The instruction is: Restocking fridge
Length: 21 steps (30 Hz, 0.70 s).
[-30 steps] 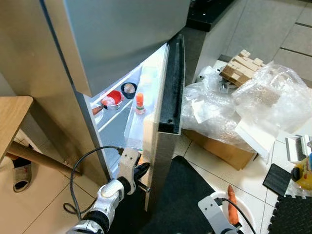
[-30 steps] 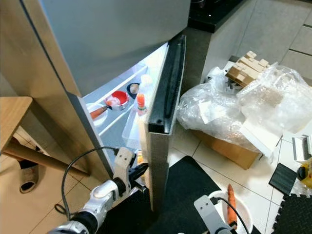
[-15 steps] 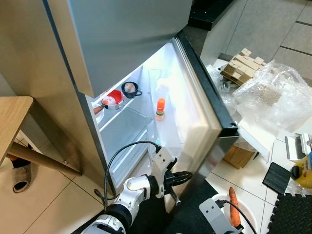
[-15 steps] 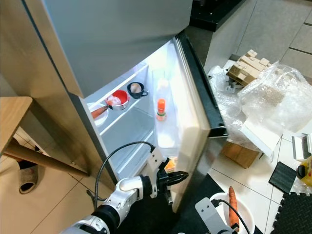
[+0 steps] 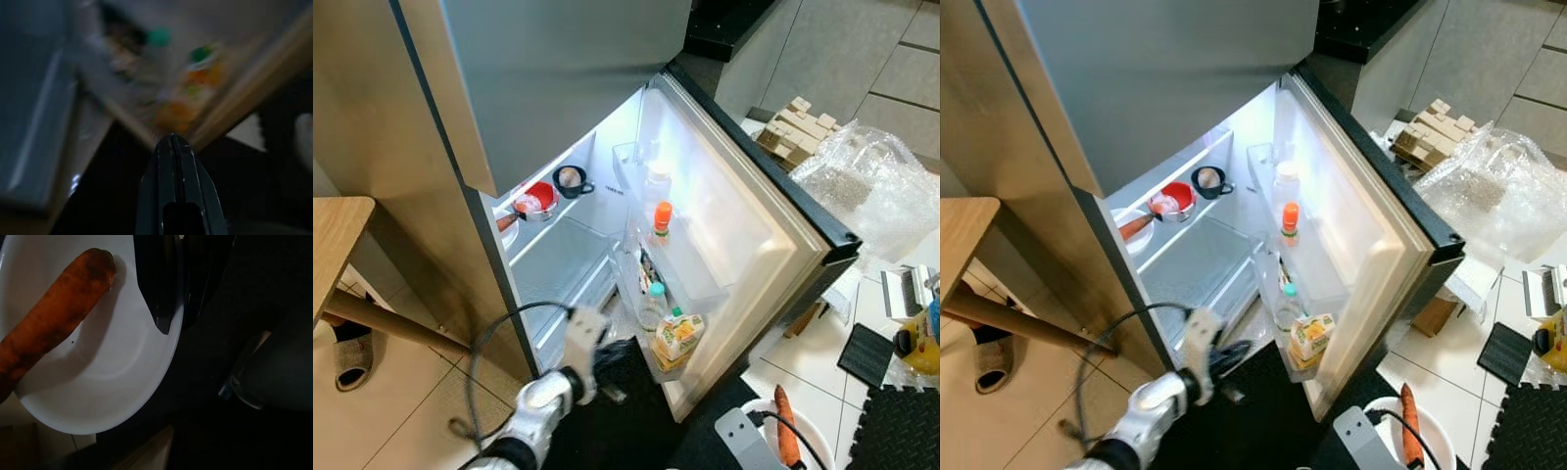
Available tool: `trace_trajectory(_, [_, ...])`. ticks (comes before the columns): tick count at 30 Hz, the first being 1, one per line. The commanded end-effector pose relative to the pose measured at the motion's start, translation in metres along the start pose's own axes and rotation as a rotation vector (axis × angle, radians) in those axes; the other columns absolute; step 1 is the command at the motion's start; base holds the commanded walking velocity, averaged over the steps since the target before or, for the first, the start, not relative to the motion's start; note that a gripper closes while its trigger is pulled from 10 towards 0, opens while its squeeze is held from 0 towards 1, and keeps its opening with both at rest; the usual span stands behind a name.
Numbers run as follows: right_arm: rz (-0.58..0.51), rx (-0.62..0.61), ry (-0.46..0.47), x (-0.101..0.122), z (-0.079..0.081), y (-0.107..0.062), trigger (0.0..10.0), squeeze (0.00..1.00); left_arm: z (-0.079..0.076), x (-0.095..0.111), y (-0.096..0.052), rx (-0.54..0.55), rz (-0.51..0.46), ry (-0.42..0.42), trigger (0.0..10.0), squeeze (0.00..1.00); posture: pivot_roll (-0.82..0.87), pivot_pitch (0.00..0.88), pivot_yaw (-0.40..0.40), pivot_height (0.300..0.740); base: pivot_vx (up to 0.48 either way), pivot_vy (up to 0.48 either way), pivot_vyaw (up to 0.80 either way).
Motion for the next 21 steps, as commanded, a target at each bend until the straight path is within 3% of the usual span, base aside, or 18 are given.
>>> trace_trajectory(1, [0.010,0.005,-0.014,-0.004,0.002,-0.001,10.0,0.00,0.011,-0.014,-0.011,0.081,0.052,0.022,10.0,0.00,-0.14,0.113,-0.025,0.740,0.000,0.000,0.00])
trace_trajectory(2, [0.010,0.005,-0.014,-0.004,0.002,-0.001,10.0,0.00,0.011,-0.014,-0.011,0.081,0.052,0.022,10.0,0.00,-0.14,0.113,-0.025,0.740,0.000,0.000,0.00])
trace_trajectory(4, [-0.055,0.009,-0.007,0.012,0.002,0.002,10.0,0.00,0.029,-0.030,-0.026,0.227,0.112,0.028,10.0,0.00,-0.13,0.115,-0.028,0.740,0.000,0.000,0.00])
trace_trajectory(6, [-0.099,0.018,0.004,0.023,0.002,0.003,10.0,0.00,0.034,-0.036,-0.033,0.282,0.132,0.011,10.0,0.00,-0.13,0.116,-0.028,0.740,0.000,0.000,0.00])
trace_trajectory(15, [-0.288,0.120,-0.054,0.072,0.013,0.006,10.0,0.00,0.030,-0.050,-0.041,0.336,0.142,-0.017,10.0,0.00,-0.13,0.116,-0.032,0.740,0.000,0.000,0.00])
trace_trajectory(17, [-0.365,0.185,-0.122,0.093,0.022,0.005,10.0,0.00,0.028,-0.050,-0.040,0.351,0.137,-0.018,10.0,0.00,-0.12,0.116,-0.037,0.740,0.000,0.000,0.00])
trace_trajectory(21, [-0.415,0.232,-0.198,0.106,0.031,0.004,10.0,0.00,0.028,-0.050,-0.039,0.363,0.137,-0.016,10.0,0.00,-0.12,0.115,-0.038,0.740,0.000,0.000,0.00])
Point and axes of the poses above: a point about 5 cm out from each wrist's last joint towards the gripper, its own y axis pointing out of the wrist towards the gripper, its own x axis along the axis of the wrist's last joint, z = x × y, the point moved 2 cm from there along y, pointing out of the wrist towards the gripper, and after that the axes turned 2 degrees about -y, right-handed, at the moved point
